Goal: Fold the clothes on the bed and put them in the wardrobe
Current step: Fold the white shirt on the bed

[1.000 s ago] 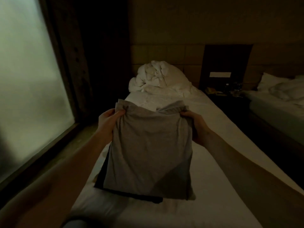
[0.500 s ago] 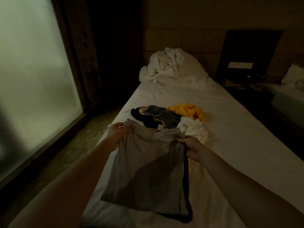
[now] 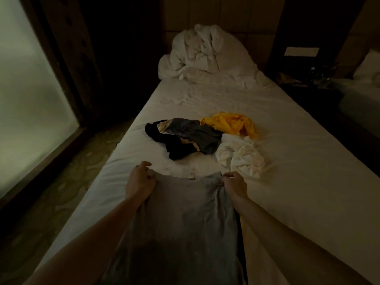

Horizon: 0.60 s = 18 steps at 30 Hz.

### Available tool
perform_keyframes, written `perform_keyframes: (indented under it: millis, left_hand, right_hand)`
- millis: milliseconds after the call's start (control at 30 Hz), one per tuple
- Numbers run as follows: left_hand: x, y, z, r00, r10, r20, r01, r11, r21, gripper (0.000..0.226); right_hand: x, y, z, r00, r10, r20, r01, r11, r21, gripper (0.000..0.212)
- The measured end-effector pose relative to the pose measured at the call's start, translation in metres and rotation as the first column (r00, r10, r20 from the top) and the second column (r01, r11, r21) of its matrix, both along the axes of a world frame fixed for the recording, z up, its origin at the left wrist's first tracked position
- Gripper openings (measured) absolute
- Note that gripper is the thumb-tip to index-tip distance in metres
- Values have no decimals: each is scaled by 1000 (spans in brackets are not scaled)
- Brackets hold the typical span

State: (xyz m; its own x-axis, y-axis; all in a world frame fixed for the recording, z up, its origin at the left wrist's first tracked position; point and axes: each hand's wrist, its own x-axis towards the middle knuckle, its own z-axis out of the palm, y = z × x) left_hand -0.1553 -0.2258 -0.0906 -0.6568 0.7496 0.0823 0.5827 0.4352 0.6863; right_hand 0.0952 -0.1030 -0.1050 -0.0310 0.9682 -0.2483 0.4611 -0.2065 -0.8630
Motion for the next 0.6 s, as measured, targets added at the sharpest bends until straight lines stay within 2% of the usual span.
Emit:
perform_keyframes:
  millis: [100, 167, 333, 467, 533, 600]
  left_hand:
    - [4, 21, 6, 962, -104, -253, 76, 990, -116, 50]
    - [15, 39, 14, 913, -198, -357, 143, 974, -175, 54]
    - [64, 97, 23, 820, -354, -450, 287, 934, -213, 45]
    - [107, 146, 14, 771, -435, -465, 371, 901, -226, 46]
    - [124, 170, 6, 741, -482, -467, 406, 876, -259, 49]
    - [138, 196, -6, 699, -553, -454, 462, 833, -303, 50]
  right_hand:
    - [10, 20, 1, 998, -63, -8, 63, 998, 20, 29]
    - [26, 36, 4, 998, -57, 38, 55, 997, 52, 31]
    - [71, 80, 10, 965, 64, 253, -114, 976, 188, 39]
    - [93, 119, 8, 854, 159, 495, -290, 936, 198, 54]
    - [97, 140, 1, 818, 204, 538, -349, 920, 181, 57]
    - [100, 161, -11, 817, 250, 519, -380, 911, 160, 63]
